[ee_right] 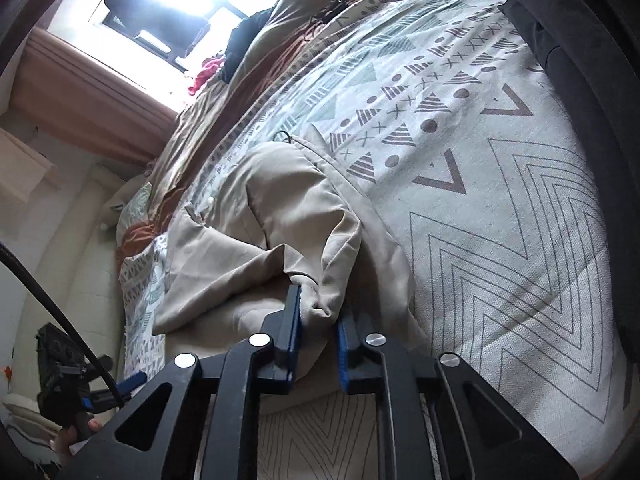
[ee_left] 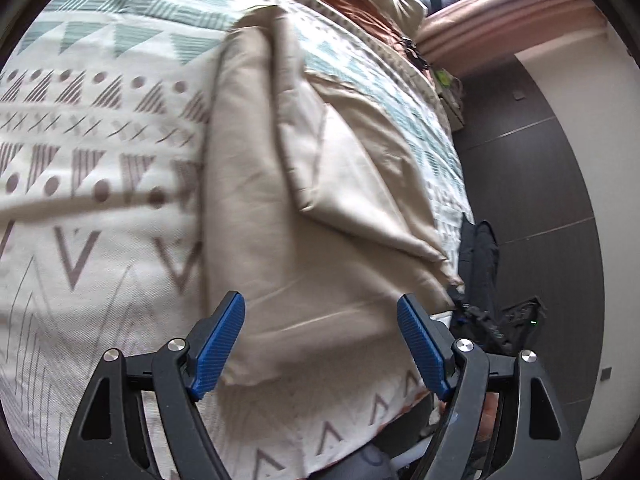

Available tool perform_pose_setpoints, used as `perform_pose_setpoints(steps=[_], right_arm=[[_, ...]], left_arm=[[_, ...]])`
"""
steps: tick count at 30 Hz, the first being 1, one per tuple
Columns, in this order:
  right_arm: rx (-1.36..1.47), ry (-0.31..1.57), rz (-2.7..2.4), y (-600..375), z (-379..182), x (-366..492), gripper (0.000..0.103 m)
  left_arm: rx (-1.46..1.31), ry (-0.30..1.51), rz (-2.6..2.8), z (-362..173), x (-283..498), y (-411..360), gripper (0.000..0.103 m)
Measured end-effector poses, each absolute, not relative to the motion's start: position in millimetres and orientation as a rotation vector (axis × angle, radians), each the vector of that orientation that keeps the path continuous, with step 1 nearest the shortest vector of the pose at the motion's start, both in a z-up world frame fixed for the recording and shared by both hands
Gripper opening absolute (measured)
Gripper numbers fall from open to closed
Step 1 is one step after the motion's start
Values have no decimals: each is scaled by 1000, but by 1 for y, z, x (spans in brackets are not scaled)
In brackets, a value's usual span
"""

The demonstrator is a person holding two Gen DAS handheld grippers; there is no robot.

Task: Fold large clothes

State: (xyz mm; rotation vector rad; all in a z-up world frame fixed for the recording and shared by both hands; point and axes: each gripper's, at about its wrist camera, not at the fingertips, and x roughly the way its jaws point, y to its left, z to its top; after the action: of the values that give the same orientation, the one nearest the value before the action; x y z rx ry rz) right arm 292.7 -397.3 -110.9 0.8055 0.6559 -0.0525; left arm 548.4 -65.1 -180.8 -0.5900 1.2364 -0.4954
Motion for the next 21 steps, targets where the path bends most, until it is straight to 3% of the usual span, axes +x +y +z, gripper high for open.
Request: perform_pose_setpoints(steps=[4,9,12,18,21], right_arm=[[808,623,-27,-395,-110,281,7],[867,653,-62,-415,-142,267,6],[907,671,-78,-421,-160,262,6],[815,752,-104,-413,-133,269,12],[705,762,-156,-406,-105,270,28]], left_arm=[[-574,1249,-455,-198,541,-58,78],[-547,1299,-449,-225,534,-68,50],[-555,1286,-455,-229,530,-70,49],[-595,1269,-450,-232,532,-62,49],[-613,1248,-450,-230,532,-56,49]])
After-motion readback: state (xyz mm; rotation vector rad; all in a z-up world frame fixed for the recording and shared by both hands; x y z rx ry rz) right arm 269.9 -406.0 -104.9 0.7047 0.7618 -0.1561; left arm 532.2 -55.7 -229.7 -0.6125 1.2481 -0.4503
